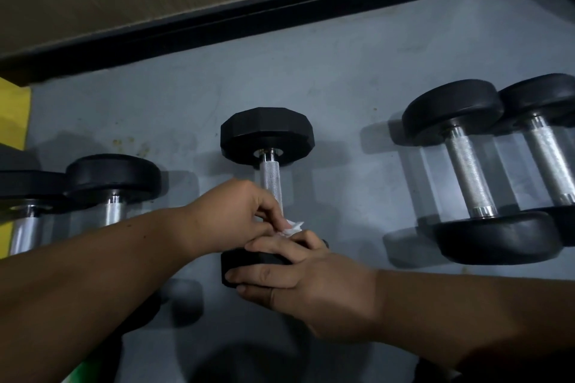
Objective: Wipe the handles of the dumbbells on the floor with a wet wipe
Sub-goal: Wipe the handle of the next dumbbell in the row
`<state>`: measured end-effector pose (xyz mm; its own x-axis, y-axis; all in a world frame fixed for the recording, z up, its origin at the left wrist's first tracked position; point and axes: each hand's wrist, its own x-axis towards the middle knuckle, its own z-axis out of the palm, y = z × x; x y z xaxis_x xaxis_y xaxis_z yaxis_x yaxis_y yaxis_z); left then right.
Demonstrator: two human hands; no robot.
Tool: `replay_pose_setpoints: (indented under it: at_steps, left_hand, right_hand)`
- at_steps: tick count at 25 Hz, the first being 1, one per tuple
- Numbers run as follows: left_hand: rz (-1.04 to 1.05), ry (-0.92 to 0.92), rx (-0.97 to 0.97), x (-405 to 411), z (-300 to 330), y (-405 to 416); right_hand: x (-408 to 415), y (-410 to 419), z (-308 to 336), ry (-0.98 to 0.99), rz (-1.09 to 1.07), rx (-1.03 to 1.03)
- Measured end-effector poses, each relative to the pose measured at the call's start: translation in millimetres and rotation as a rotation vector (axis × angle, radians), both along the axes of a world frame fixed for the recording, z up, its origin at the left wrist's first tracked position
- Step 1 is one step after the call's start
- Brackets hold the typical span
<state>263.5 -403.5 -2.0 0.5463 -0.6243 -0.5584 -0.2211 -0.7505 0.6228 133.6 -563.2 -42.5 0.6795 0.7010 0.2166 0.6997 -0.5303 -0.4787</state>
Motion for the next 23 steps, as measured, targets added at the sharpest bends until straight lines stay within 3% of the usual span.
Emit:
replay_pose_setpoints:
  at_steps: [8,16,19,23]
  left_hand:
    - [-0.108,-0.126,0.058,14.1,-5.0,2.9]
    - [0.221,-0.436,0.023,47.9,-24.4,-11.9]
    - [0.250,-0.434,-0.003,41.9,-24.5,-10.4]
    - [0.077,-0.311,0.031,19.6,-17.5,0.5]
  right_hand:
    - [4.7,12.2,1.5,-0.018,0.039,-0.058]
    - [10.4,19.6,3.3,-0.012,0.104,-0.085]
    - [9.8,22.7,1.9,-0.032,0.091,-0.107]
    - [10.8,20.5,2.4,-0.011,0.115,-0.118]
